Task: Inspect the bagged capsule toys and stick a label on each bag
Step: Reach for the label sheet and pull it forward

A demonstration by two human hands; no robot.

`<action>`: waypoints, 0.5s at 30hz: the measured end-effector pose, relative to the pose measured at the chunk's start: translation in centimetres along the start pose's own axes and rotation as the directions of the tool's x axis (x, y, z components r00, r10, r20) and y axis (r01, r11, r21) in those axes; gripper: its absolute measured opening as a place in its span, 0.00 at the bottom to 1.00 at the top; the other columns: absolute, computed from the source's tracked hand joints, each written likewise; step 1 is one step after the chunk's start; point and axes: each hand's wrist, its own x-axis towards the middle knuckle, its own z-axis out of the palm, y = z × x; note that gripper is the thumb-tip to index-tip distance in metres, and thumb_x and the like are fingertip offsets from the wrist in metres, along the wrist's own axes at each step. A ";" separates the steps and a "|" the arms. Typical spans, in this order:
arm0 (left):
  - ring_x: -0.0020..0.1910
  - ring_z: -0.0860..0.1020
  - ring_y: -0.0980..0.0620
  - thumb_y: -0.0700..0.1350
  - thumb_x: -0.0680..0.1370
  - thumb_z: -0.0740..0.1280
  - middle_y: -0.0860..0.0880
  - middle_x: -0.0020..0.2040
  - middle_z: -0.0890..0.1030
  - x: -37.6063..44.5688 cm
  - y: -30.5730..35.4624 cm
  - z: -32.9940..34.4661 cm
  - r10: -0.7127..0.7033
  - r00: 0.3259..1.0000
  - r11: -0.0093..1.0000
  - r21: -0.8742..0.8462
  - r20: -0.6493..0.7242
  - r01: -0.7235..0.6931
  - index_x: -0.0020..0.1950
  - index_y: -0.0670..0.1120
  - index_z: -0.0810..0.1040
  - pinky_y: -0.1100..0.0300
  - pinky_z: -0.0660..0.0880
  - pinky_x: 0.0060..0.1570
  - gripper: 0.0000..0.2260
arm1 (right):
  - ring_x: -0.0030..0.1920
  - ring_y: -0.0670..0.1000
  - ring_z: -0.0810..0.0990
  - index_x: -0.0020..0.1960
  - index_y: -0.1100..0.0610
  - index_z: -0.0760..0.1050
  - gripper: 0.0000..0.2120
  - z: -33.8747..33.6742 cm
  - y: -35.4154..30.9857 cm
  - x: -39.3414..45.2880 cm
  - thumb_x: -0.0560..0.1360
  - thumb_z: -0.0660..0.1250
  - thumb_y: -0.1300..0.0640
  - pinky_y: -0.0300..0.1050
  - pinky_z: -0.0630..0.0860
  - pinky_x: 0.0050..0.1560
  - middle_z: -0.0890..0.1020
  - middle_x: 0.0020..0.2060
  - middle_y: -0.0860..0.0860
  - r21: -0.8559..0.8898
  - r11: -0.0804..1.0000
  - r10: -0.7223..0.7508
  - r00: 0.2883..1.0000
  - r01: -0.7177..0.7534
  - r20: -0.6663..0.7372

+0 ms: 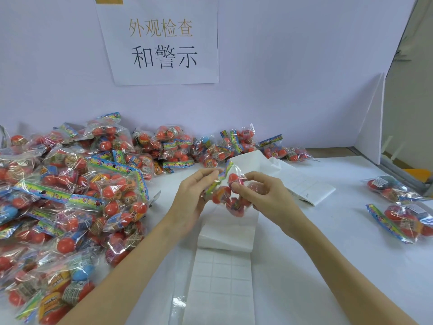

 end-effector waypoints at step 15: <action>0.35 0.72 0.53 0.45 0.85 0.66 0.52 0.38 0.77 0.7 -0.9 -0.7 0.203 0.944 0.954 0.268 -0.260 -0.131 0.54 0.44 0.80 0.56 0.74 0.39 0.06 | 0.34 0.45 0.79 0.51 0.59 0.86 0.21 0.3 -0.4 -0.1 0.84 0.63 0.44 0.38 0.75 0.38 0.86 0.36 0.52 0.168 0.982 0.091 0.995 -0.084 -0.034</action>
